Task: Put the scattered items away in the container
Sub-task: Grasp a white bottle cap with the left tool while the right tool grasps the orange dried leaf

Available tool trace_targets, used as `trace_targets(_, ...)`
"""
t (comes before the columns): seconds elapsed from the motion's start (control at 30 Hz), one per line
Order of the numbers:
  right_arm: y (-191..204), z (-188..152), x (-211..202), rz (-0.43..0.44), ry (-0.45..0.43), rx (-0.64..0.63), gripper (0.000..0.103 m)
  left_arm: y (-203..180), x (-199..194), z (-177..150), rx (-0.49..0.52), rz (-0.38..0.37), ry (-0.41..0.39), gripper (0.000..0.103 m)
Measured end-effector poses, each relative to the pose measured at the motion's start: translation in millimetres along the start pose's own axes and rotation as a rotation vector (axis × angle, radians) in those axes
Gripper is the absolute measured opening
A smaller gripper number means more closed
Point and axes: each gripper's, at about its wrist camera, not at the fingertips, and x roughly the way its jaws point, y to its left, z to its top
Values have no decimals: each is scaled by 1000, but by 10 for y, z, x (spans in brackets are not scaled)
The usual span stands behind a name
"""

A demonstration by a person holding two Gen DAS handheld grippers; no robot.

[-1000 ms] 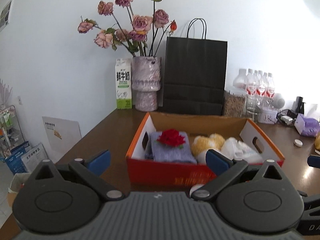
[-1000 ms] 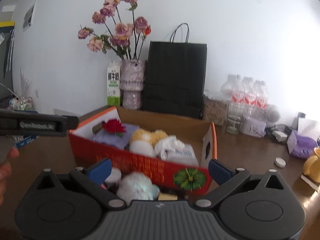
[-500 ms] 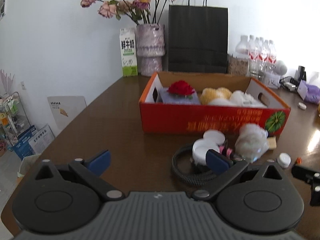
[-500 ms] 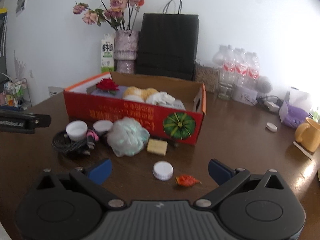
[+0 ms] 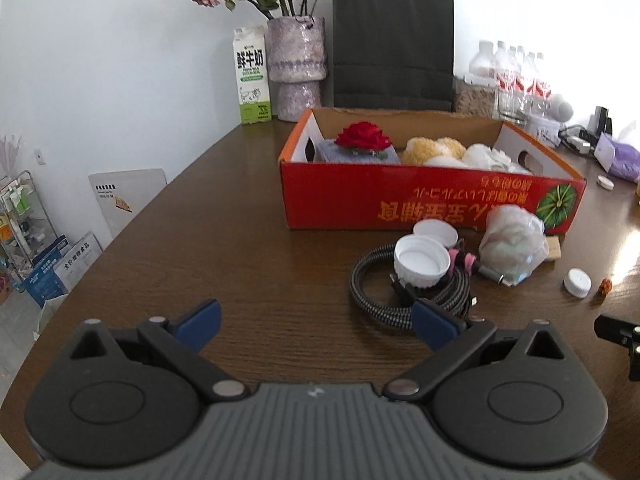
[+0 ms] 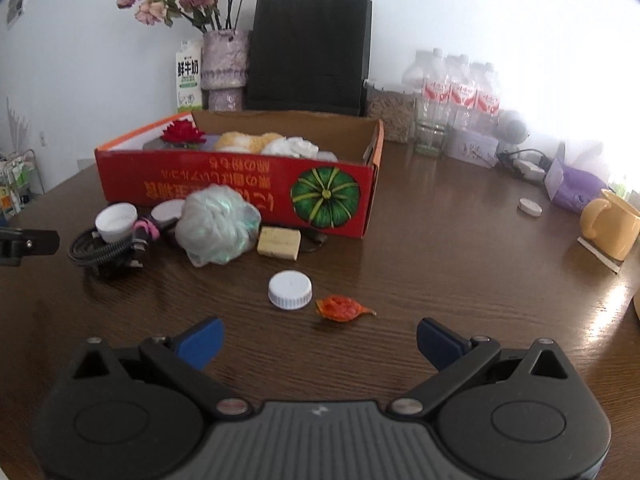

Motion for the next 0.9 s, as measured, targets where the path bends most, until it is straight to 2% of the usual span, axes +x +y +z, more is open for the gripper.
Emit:
trace_targets(0.23,-68,36,128,-15,21,12,103,-74,157,10,23,-42,48,103)
trace_targets(0.4,-120,69,183,-18,28,13,101,-152,220,72,37,-68,45,103)
trace_targets(0.63,-142,153,249,-7,21,7,92,-258,276,221,50,-72,4,103)
trace_targets(0.8,-196,161,308,30,35,34,75,-350,338,257,92,-64,-5,101)
trace_targets(0.9,-220,161,305,30,28,47,69,-390,376,265,107,-70,-12,95)
